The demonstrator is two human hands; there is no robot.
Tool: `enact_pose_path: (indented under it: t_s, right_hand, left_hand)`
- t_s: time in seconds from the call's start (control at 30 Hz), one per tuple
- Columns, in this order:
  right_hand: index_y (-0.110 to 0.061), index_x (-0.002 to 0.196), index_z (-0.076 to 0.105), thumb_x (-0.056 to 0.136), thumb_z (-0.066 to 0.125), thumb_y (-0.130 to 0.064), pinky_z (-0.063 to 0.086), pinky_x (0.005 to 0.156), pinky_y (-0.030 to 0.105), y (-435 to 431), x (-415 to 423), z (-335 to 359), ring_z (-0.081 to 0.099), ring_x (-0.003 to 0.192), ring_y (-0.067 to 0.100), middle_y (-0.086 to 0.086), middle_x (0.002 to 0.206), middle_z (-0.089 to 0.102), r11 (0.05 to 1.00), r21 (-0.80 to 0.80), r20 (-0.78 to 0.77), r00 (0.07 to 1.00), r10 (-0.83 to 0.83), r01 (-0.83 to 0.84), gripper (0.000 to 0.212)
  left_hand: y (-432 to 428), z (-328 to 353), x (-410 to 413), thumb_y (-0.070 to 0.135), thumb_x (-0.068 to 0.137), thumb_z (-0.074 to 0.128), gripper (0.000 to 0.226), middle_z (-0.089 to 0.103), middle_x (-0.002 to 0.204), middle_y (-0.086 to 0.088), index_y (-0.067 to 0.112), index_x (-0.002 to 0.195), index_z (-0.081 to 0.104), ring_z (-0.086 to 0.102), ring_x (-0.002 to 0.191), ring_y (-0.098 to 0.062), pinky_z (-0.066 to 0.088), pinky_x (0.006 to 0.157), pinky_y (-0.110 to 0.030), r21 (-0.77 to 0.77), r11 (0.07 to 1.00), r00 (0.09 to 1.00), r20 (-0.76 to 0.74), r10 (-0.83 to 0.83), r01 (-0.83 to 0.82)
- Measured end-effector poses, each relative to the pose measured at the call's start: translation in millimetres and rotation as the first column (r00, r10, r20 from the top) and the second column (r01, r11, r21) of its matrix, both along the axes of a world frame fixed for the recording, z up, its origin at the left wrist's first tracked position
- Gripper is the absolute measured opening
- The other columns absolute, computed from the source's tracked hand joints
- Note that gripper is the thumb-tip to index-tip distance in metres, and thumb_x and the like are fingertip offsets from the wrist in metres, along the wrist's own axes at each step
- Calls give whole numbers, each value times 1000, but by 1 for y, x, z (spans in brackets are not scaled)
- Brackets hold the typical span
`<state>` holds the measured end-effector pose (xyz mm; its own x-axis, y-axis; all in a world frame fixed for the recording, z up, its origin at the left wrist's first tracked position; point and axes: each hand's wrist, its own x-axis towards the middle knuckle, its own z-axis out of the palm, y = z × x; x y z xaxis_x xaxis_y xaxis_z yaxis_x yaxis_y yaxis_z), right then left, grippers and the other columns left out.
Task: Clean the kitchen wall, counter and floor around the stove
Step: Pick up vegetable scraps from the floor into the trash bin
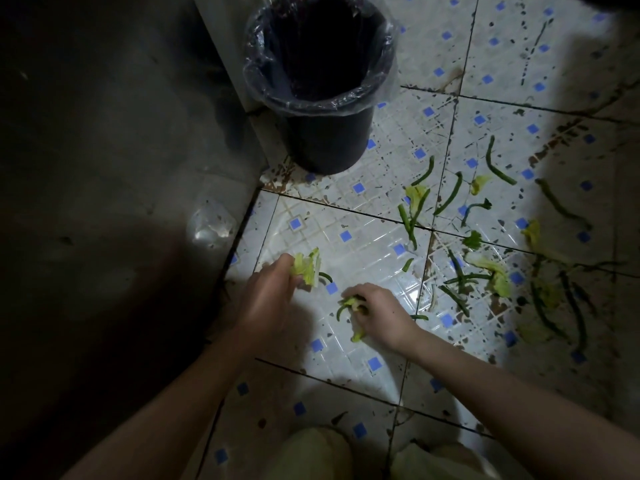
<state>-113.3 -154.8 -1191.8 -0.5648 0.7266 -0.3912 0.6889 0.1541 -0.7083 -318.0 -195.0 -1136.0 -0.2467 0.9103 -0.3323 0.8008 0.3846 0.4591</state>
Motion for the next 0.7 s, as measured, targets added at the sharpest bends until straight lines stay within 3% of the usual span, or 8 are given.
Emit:
enact_pose_path:
  t_s: [0.1, 0.2, 0.23, 0.33, 0.47, 0.7]
  right_hand:
    - [-16, 109, 66, 81, 63, 0, 44, 85, 14, 12, 6, 10, 60, 99, 14, 1, 109, 65, 987, -11, -60, 985, -163, 162, 33]
    - [-14, 109, 66, 82, 63, -2, 39, 81, 4, 31, 14, 23, 58, 95, 9, 0, 108, 65, 959, 11, -86, 956, -280, 282, 30]
    - [-13, 111, 66, 83, 64, -2, 40, 83, 6, 38, 17, 28, 58, 96, 10, 1, 109, 65, 949, 20, -80, 946, -313, 316, 30]
    - [-13, 113, 65, 82, 65, -2, 47, 95, 26, 59, 25, 44, 60, 104, 17, 4, 113, 65, 924, 37, -55, 924, -378, 380, 33]
    - [-16, 113, 66, 80, 69, -2, 42, 87, 14, 85, 32, 67, 57, 95, 4, 0, 112, 66, 907, 100, -68, 912, -405, 410, 36]
    - [-17, 112, 66, 80, 69, -3, 41, 83, 14, 140, 18, 109, 56, 88, 3, -6, 100, 64, 883, 154, -145, 894, -424, 443, 35]
  left_hand:
    - [5, 2, 4, 20, 95, 53, 16, 46, 64, 17, 24, 82, 44, 54, 70, -12, 36, 58, -28, 32, 999, 1000, -1, 2, -2]
    - [18, 8, 6, 21, 95, 52, 6, 42, 65, 20, 21, 93, 47, 53, 73, -17, 38, 63, -31, 49, 999, 1000, 3, 8, -9]
    - [24, 10, 7, 22, 95, 51, 4, 41, 64, 21, 19, 96, 48, 52, 73, -18, 38, 64, -31, 72, 997, 1000, -2, 12, -12]
    - [44, 21, 10, 27, 97, 48, 8, 42, 63, 16, 19, 99, 47, 53, 73, -19, 37, 64, -32, 116, 993, 998, -65, 11, -3]
    - [72, 40, 8, 26, 98, 45, 10, 56, 79, -1, 17, 95, 44, 56, 79, -27, 43, 68, -39, 190, 981, 999, -44, -31, 39]
    - [125, 88, 14, 23, 98, 47, 13, 58, 83, -10, 11, 95, 42, 56, 76, -33, 45, 65, -44, 356, 933, 998, -14, -59, 60]
